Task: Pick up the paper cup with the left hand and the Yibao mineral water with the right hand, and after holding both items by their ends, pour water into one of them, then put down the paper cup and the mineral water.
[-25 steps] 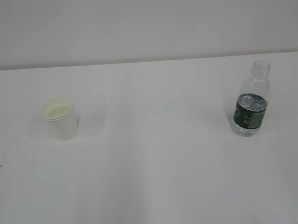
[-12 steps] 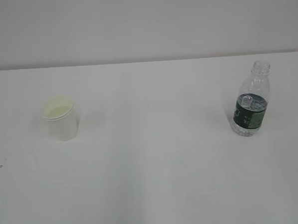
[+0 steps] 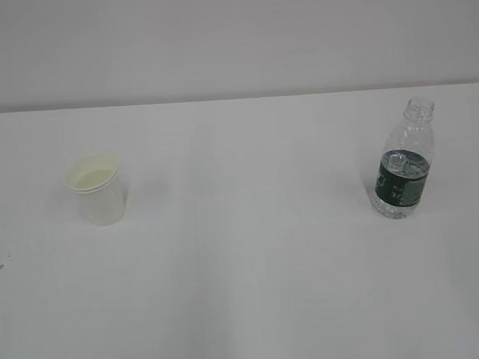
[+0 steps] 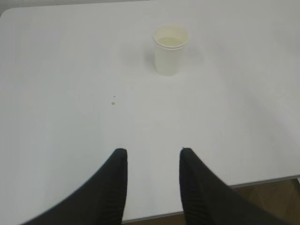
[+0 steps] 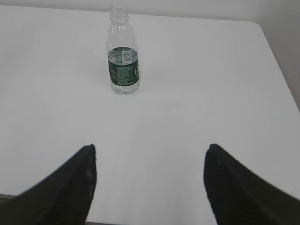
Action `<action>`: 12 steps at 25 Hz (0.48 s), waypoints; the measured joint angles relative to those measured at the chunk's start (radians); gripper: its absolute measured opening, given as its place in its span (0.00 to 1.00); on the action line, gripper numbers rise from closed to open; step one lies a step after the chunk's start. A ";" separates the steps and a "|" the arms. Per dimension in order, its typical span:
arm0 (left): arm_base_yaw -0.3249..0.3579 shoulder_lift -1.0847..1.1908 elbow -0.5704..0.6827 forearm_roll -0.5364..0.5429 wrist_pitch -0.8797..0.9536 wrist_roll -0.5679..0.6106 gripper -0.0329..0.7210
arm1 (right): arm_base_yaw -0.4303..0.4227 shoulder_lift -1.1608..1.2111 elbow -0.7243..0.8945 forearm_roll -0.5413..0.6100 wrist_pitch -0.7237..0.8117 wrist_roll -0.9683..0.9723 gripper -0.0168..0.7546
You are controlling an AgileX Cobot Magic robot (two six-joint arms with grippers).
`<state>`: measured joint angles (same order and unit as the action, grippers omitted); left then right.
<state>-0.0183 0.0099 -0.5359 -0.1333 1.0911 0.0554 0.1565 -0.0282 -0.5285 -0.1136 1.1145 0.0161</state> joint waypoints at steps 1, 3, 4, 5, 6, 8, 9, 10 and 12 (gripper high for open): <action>0.000 0.000 0.005 0.000 0.005 0.000 0.40 | 0.000 0.000 0.000 0.000 0.000 0.000 0.72; 0.000 0.000 0.006 0.000 0.004 0.000 0.40 | 0.000 0.000 0.000 0.000 0.000 0.000 0.72; 0.000 0.000 0.006 0.000 0.004 0.000 0.40 | 0.000 0.000 0.000 0.000 0.000 0.000 0.72; 0.000 0.000 0.006 0.000 0.004 0.000 0.40 | 0.000 0.000 0.000 0.000 0.000 0.000 0.72; 0.000 0.000 0.006 0.000 0.004 0.000 0.40 | 0.000 0.000 0.000 0.000 0.000 0.000 0.72; 0.000 0.000 0.006 0.000 0.005 0.000 0.40 | 0.000 0.000 0.000 0.000 0.000 0.000 0.72; 0.000 0.000 0.006 0.000 0.007 0.000 0.40 | 0.000 0.000 0.000 0.000 0.000 0.000 0.72; 0.000 0.000 0.006 0.000 0.007 0.000 0.40 | 0.000 0.000 0.000 0.000 0.000 0.000 0.72; 0.000 0.000 0.006 0.000 0.009 0.000 0.40 | 0.000 0.000 0.000 0.000 0.000 0.000 0.72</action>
<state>-0.0183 0.0099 -0.5304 -0.1333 1.1002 0.0554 0.1565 -0.0282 -0.5285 -0.1136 1.1150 0.0161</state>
